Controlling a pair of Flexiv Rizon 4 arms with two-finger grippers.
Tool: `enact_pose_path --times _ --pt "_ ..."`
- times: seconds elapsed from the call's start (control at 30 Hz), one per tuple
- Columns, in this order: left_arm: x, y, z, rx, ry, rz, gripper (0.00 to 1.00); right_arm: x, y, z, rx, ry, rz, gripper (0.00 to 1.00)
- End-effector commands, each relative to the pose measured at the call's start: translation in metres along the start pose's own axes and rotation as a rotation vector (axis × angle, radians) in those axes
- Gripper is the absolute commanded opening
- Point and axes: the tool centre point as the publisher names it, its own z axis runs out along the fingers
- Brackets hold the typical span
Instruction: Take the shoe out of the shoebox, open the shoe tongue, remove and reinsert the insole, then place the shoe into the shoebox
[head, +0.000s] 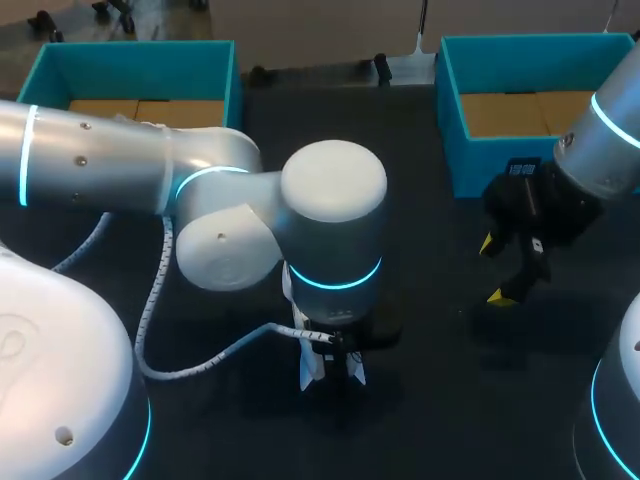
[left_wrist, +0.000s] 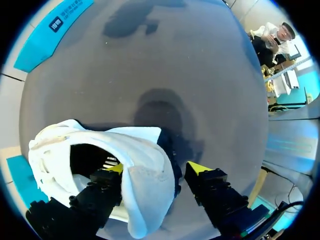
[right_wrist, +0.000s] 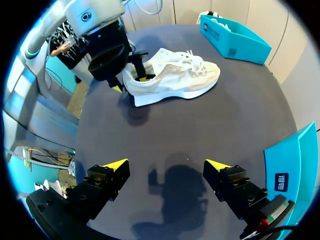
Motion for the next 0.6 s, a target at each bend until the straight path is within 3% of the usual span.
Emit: enact_pose_path --times 0.03,0.07,0.1,0.13,0.37,0.6 --pt "-0.002 -0.004 0.007 -0.003 0.010 -0.004 0.45 0.001 0.000 0.000 0.003 -0.002 0.001 1.00" --pt "-0.003 -0.003 0.007 -0.007 0.013 -0.008 0.36 0.001 0.000 0.000 0.003 -0.002 0.001 1.00" --pt "-0.003 -0.003 0.008 -0.008 0.014 -0.009 0.11 0.001 0.000 0.000 0.003 -0.002 0.001 1.00" --pt "-0.003 -0.003 0.008 -0.009 0.015 -0.009 0.00 0.001 0.000 0.000 0.003 -0.002 0.001 1.00" --pt "-0.004 -0.001 0.007 -0.007 0.026 -0.013 0.00 0.001 0.000 0.000 0.003 -0.002 0.001 1.00" --pt "-0.008 0.005 -0.013 -0.012 0.023 0.012 0.00 0.001 0.000 0.000 0.003 -0.002 0.001 1.00"
